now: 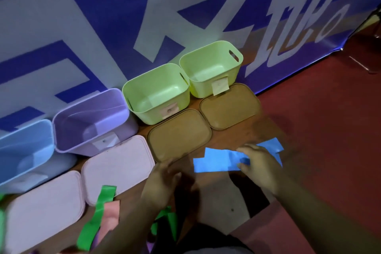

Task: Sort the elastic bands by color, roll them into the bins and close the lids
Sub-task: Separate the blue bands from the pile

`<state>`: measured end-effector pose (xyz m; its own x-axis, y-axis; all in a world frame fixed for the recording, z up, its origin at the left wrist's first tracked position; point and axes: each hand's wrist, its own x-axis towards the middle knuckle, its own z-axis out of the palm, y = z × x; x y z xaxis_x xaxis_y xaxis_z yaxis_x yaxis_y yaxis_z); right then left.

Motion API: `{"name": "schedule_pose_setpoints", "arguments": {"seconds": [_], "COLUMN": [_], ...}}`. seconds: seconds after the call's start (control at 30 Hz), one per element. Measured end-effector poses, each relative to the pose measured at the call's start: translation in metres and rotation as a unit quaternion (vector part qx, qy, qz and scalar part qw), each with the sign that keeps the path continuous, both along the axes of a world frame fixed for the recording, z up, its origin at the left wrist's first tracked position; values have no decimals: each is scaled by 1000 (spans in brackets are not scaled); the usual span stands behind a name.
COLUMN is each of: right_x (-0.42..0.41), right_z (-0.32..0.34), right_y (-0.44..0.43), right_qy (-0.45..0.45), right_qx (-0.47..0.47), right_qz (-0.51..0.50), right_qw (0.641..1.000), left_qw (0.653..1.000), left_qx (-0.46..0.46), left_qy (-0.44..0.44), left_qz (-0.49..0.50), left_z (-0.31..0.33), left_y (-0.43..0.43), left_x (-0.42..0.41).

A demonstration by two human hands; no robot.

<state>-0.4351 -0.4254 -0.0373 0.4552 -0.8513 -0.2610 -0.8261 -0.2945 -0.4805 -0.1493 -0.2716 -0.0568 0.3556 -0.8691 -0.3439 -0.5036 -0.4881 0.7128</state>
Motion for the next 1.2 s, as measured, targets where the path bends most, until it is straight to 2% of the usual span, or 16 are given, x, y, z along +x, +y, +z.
{"name": "schedule_pose_setpoints", "arguments": {"seconds": [0.1, 0.2, 0.37, 0.53, 0.63, 0.97, 1.2], "right_x": [33, 65, 107, 140, 158, 225, 267], "right_z": [3, -2, -5, -4, -1, -1, -5], "right_y": [20, 44, 85, 120, 138, 211, 258], "right_qy": [-27, -28, -37, -49, -70, -85, -56], "right_qx": [24, 66, 92, 99, 86, -10, 2], "right_qz": [14, 76, 167, 216, 232, 301, 333], "right_qw": [999, 995, 981, 970, 966, 950, 941], "left_qw": [998, 995, 992, 987, 983, 972, 970], "left_qx": [-15, -24, -20, 1, -1, 17, 35], "left_qy": [-50, -82, -78, -65, -44, -61, -90], "left_qz": [43, 59, 101, 149, 177, 227, 223], "left_z": [14, 22, 24, 22, 26, 28, 30], "left_y": [35, 68, 116, 163, 191, 284, 334], "left_x": [12, 21, 34, 48, 56, 97, 125]}}
